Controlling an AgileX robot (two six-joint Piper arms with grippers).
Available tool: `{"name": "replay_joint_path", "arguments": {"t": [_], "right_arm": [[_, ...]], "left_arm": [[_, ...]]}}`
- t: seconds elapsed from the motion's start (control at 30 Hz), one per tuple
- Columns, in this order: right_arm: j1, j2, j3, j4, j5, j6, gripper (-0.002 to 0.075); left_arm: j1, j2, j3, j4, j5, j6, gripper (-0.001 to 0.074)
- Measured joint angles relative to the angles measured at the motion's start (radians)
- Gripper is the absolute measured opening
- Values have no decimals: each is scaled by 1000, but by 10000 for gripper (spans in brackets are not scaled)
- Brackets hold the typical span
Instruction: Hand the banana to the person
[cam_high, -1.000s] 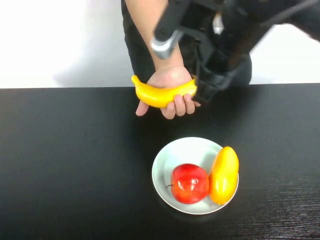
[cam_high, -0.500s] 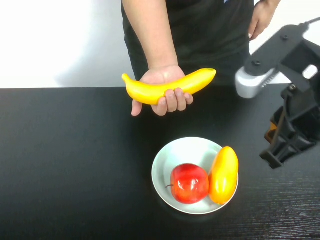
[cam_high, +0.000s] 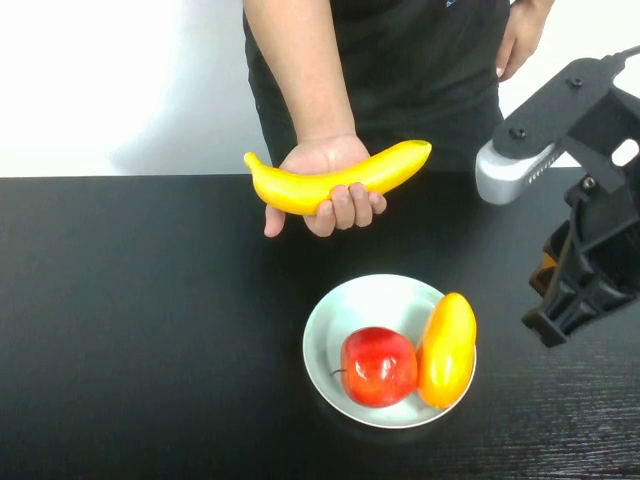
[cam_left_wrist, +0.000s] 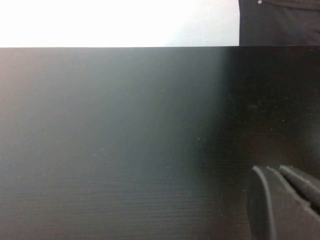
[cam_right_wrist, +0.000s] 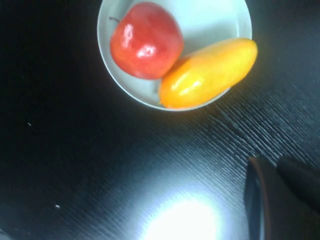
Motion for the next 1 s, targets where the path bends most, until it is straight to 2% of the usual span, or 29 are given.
{"name": "replay_joint_path", "arguments": {"t": [0.13, 0.4, 0.5, 0.73, 0.9, 1.0], "right_arm": [[-83, -119, 154, 53, -274, -119, -9], [-367, -433, 694, 268, -799, -224, -8], [-458, -590, 870, 373, -926, -226, -8], [-591, -941, 1182, 388, -1094, -234, -8], [-626, -1139, 1344, 386, -1159, -252, -8], [-627, -1222, 1347, 360, -1072, -263, -8]], "left_arm": [[0, 0, 0, 2, 0, 0, -4], [0, 0, 0, 2, 0, 0, -4], [0, 0, 0, 2, 0, 0, -4], [0, 0, 0, 2, 0, 0, -4], [0, 0, 0, 2, 0, 0, -4], [0, 0, 0, 2, 0, 0, -4]]}}
